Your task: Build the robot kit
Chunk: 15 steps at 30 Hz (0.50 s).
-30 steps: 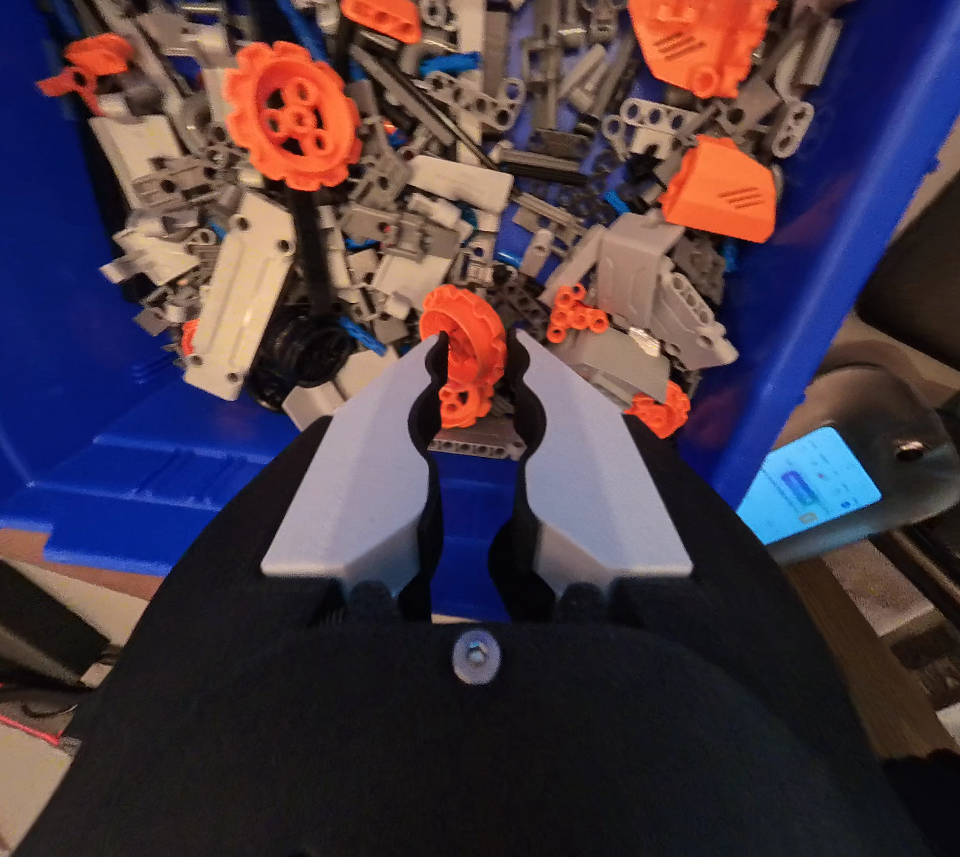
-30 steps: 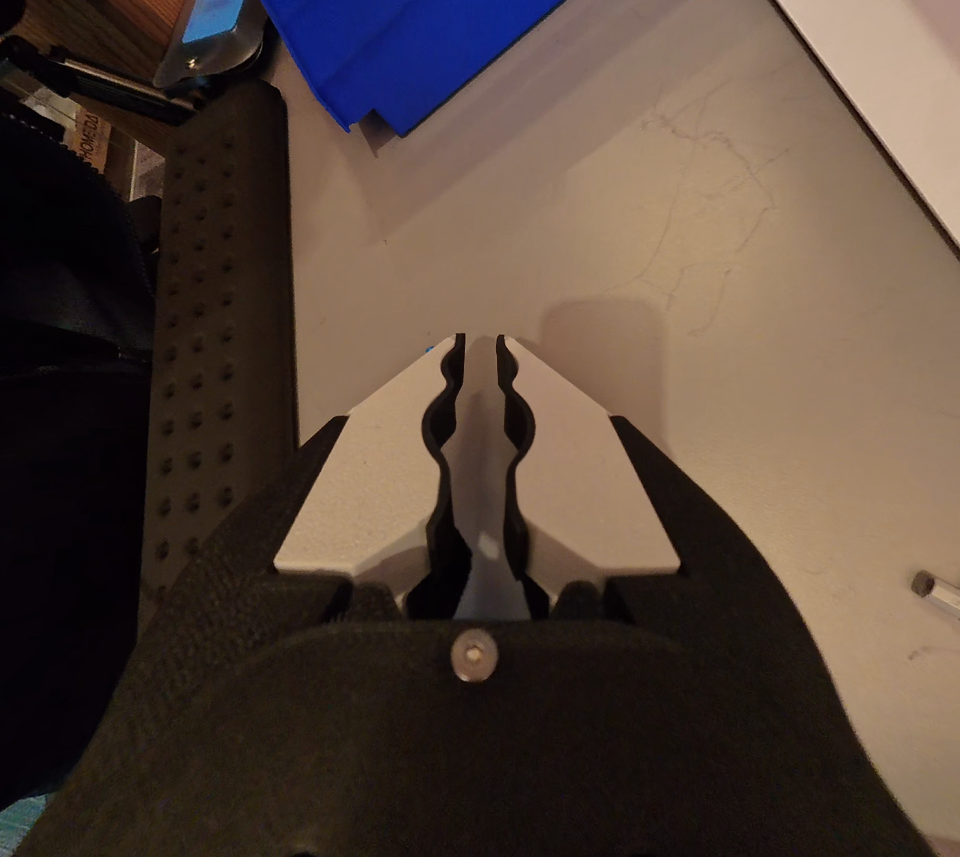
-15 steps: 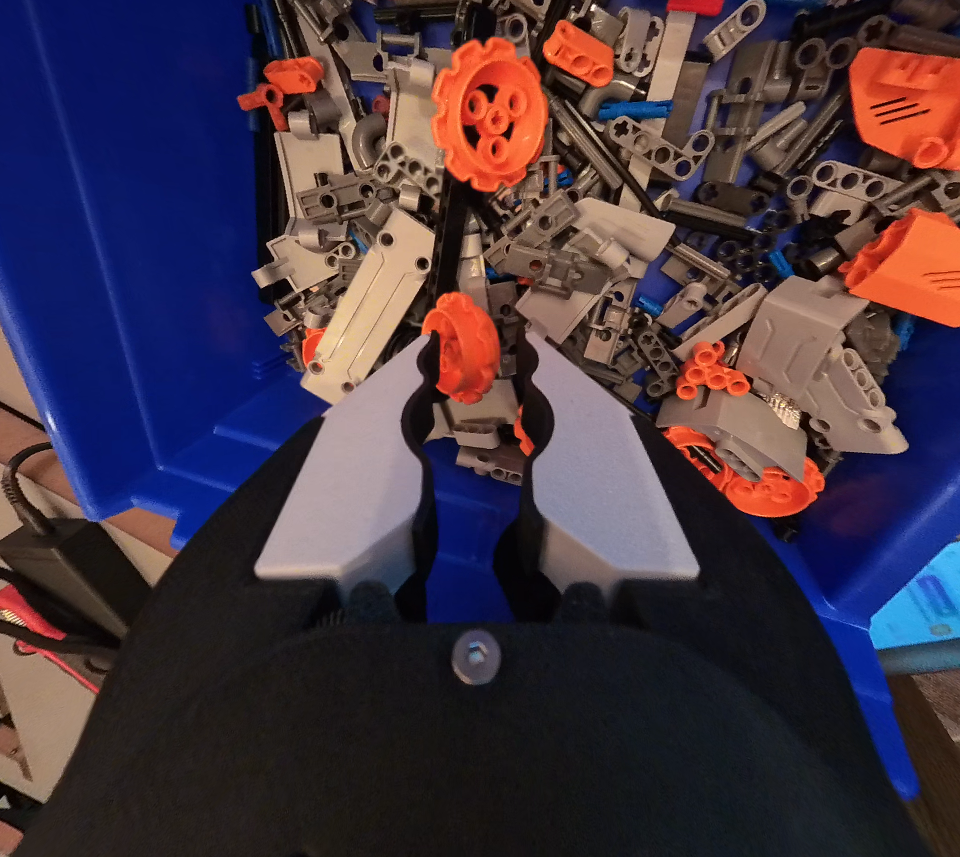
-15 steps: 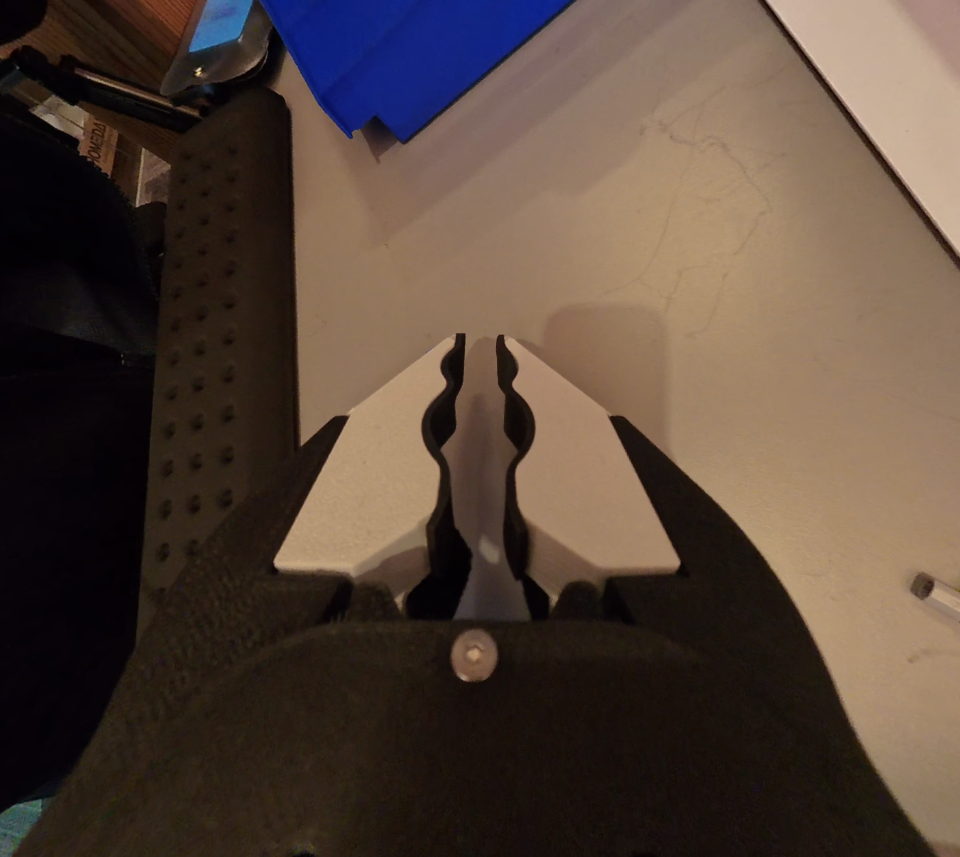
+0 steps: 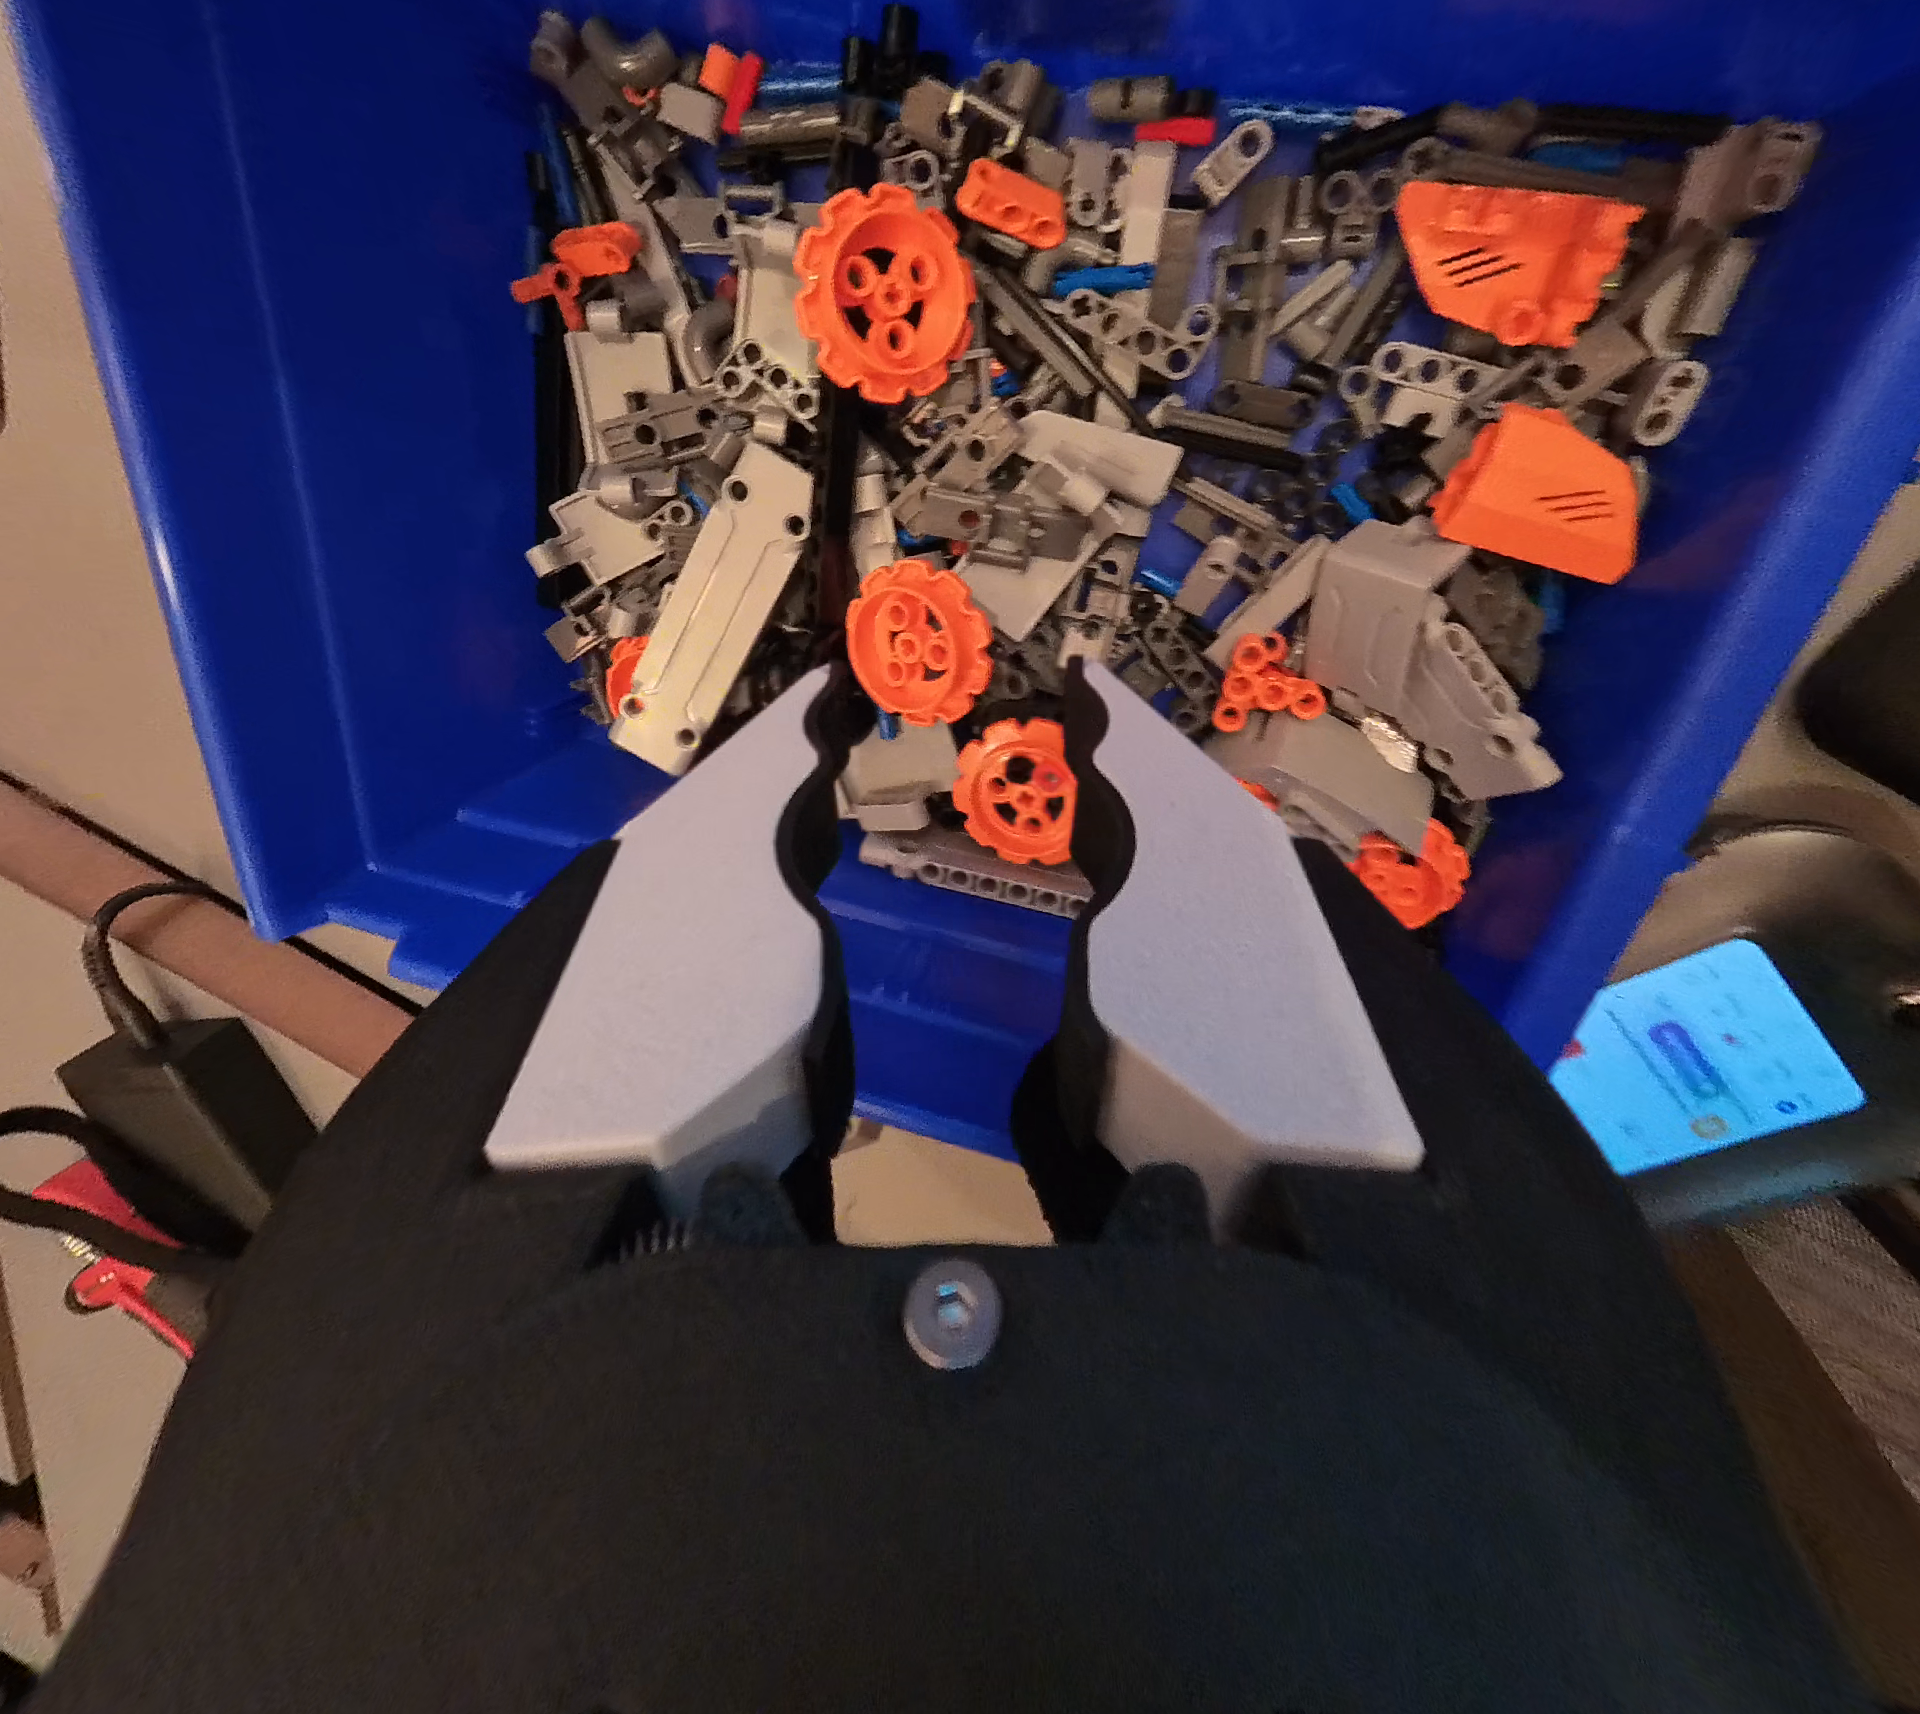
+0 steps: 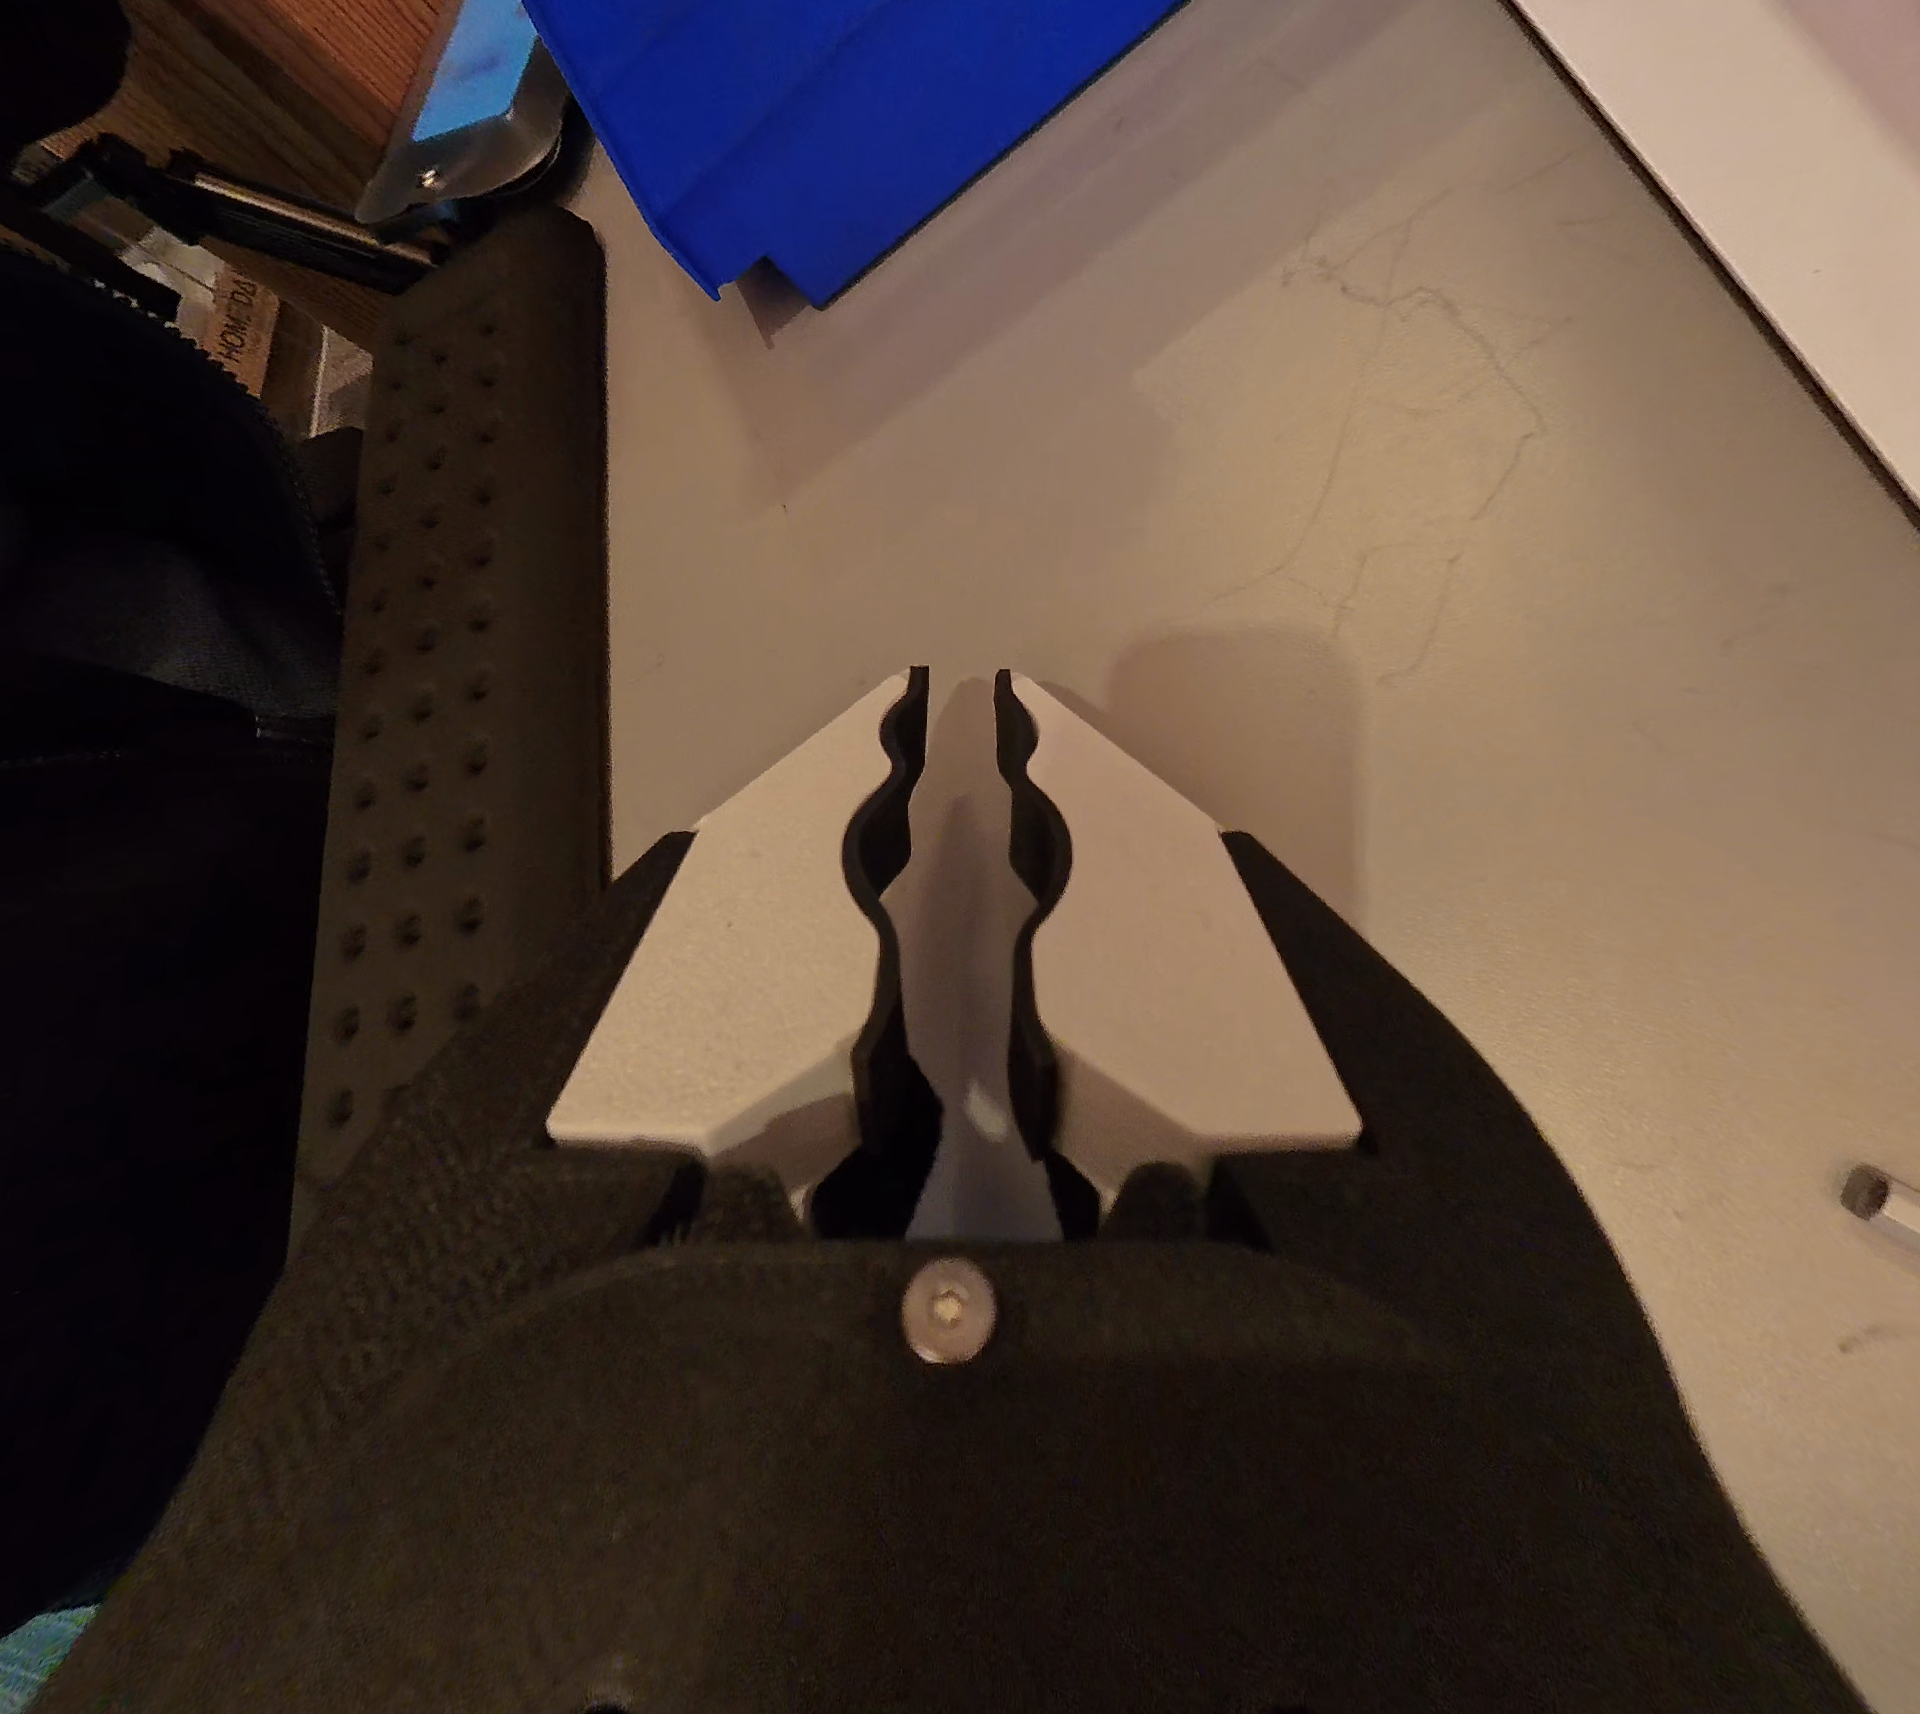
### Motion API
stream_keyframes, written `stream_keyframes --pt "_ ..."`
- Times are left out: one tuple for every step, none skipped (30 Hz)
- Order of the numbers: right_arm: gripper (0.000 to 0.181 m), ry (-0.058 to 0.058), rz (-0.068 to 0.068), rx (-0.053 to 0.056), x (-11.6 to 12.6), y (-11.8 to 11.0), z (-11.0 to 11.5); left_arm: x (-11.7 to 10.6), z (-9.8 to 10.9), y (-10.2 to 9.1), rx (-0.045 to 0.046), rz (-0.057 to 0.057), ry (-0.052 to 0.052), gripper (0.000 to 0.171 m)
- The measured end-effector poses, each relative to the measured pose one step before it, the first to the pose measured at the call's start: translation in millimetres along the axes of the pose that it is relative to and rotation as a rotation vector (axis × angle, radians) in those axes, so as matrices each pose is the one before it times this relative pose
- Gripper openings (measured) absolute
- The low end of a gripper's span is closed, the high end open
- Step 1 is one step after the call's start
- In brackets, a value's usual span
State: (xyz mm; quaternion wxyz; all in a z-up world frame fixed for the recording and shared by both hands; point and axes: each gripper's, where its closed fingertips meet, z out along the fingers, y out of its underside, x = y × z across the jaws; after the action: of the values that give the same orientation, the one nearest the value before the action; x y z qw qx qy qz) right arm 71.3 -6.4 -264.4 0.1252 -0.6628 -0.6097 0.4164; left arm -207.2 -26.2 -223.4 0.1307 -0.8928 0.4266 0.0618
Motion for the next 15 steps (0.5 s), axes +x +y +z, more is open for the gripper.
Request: stream_keyframes --pt "0.010 -0.0013 0.0003 0.0011 -0.07 -0.11 0.10 4.83 -1.59 -0.17 -0.00232 0.0102 0.0157 0.039" --pt "0.010 0.0001 -0.0009 0.0012 0.11 -0.19 -0.08 5.44 -0.88 0.29 -0.00484 0.0125 0.0188 0.039" --pt "0.010 -0.0011 -0.0014 0.0017 -0.25 -0.15 -0.18 5.67 -0.20 -0.15 -0.00307 0.0141 0.0192 0.039" --pt "0.010 -0.0007 -0.0017 0.0034 -0.21 -0.60 -0.29 5.73 0.56 -0.22 -0.00320 0.0113 0.0212 0.039" --pt "0.011 -0.0020 -0.0008 0.0040 -0.40 -0.71 -0.41 6.77 1.14 0.07 -0.00680 0.0089 0.0297 0.039" --pt "0.011 -0.0025 0.0002 0.0026 -0.38 -0.41 -0.42 6.38 1.71 0.20 -0.00790 0.0126 0.0257 0.039" --pt "0.011 -0.0003 -0.0006 0.0024 -0.19 -0.41 -0.29 4.88 2.08 0.33 -0.00865 0.0129 0.0174 0.039" --pt "0.011 -0.0006 -0.0009 0.0028 -0.17 -0.48 -0.43 4.30 2.27 0.03 -0.00800 0.0070 0.0160 0.039" --pt "0.011 -0.0026 -0.0005 0.0030 -0.51 -0.56 -0.18 4.49 2.59 -0.44 -0.00556 0.0054 0.0181 0.039" --pt "0.011 -0.0022 -0.0007 0.0031 -0.40 -0.50 -0.11 5.67 2.94 -1.30 -0.00065 0.0095 0.0240 0.040" --pt "0.011 -0.0018 -0.0006 0.0012 -0.21 -0.10 0.01 5.64 3.22 -1.74 0.00086 0.0125 0.0216 0.040" --pt "0.011 -0.0006 -0.0004 0.0004 0.13 0.00 0.18 5.33 3.63 -1.63 -0.00214 0.0111 0.0203 0.040" --pt "0.011 -0.0002 0.0002 0.0007 0.26 0.07 0.16 4.56 3.87 -0.48 -0.00927 0.0103 0.0165 0.039" --pt "0.011 -0.0009 -0.0001 0.0016 0.22 -0.08 0.05 3.76 3.65 -0.44 -0.01016 0.0131 0.0113 0.040" --pt "0.011 -0.0012 0.0002 0.0013 0.12 -0.04 -0.10 4.30 3.18 -1.78 -0.00133 0.0121 0.0168 0.040"
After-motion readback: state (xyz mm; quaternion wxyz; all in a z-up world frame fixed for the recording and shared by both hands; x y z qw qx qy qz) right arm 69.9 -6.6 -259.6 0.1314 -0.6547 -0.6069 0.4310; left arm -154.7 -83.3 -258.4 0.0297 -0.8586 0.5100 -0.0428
